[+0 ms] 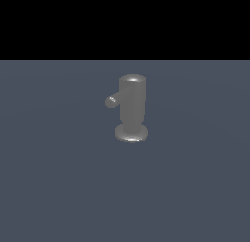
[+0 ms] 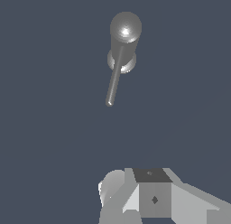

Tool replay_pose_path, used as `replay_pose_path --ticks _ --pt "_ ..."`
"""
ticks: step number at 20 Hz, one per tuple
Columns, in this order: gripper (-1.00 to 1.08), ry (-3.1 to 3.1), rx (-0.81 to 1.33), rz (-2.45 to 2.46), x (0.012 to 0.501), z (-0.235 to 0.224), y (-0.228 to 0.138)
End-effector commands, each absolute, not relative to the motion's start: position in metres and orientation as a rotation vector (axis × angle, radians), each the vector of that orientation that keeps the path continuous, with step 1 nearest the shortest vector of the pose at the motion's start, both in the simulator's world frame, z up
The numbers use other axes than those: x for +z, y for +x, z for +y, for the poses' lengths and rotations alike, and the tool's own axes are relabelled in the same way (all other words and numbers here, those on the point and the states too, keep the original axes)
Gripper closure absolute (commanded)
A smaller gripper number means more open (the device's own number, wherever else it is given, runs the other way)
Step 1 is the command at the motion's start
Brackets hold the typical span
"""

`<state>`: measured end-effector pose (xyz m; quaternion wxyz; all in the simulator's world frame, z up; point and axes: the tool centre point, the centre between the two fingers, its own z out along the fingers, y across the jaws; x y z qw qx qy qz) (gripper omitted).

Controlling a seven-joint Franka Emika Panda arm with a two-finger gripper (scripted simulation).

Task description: Turn on the faucet by rotating a designated handle.

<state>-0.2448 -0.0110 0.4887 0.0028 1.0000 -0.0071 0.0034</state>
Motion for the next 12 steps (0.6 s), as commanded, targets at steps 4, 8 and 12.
replay_pose_path --ticks 4,8,12 --pt "1.08 3.136 0.011 -0.025 0.486 -0.01 -0.244" --pt "1.08 3.136 0.01 -0.039 0.477 -0.007 -0.242" --pt "1.08 3.136 0.009 -0.062 0.459 -0.001 -0.237"
